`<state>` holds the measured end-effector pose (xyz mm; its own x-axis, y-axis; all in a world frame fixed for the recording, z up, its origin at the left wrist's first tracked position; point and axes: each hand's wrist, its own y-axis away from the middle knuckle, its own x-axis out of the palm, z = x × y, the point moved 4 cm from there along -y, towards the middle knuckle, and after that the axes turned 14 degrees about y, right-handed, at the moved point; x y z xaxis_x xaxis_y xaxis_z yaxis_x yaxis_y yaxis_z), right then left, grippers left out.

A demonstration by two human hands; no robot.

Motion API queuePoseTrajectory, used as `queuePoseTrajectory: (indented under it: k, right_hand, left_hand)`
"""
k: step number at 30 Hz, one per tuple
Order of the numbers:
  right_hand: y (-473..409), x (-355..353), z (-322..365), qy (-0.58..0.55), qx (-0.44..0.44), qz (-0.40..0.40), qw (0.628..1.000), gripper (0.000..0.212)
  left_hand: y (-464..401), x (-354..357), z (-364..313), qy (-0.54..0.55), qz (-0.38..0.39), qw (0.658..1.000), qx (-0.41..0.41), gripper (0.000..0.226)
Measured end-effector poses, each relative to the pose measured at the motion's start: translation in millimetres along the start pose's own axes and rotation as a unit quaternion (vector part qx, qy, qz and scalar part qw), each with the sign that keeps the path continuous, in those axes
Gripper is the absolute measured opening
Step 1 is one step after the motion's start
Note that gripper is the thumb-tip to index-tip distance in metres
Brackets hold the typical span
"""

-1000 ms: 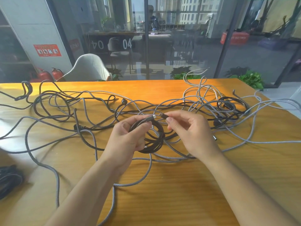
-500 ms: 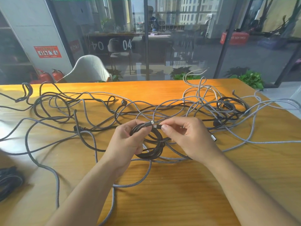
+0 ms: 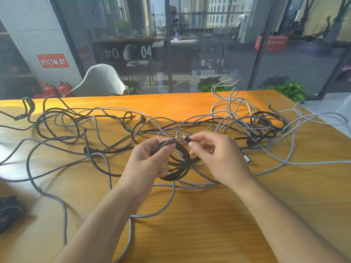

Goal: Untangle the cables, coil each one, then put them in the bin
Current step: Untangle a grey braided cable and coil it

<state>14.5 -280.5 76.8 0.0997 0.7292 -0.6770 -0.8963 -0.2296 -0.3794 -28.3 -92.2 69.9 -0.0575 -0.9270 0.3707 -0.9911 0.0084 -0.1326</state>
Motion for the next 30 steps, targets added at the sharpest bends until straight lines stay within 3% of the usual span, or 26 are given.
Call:
queuePoseTrajectory:
  k: [6, 13, 18, 24, 30]
  right_hand:
    - [2.1, 14.2, 2.9, -0.089, 0.002, 0.109, 0.99, 0.013]
    - [5.7, 17.1, 5.9, -0.22, 0.011, 0.219, 0.951, 0.024]
    - [2.0, 18.8, 1.9, -0.227, 0.027, 0.178, 0.957, 0.022]
    - [-1.3, 11.0, -5.2, -0.207, 0.061, 0.109, 0.97, 0.015]
    - [4.9, 5.3, 7.1, -0.069, -0.036, 0.004, 0.997, 0.017]
  left_hand:
    - [0.9, -0.9, -1.9, 0.011, 0.006, 1.0, 0.001, 0.012]
    - [0.0, 0.9, 0.2, 0.014, 0.001, 1.0, -0.007, 0.038]
    - [0.4, -3.3, -0.8, 0.015, -0.017, 1.0, -0.004, 0.011]
    - [0.1, -7.5, -2.0, 0.015, -0.038, 0.999, -0.005, 0.012]
    - [0.5, -4.8, -0.9, -0.016, -0.036, 0.999, -0.007, 0.015]
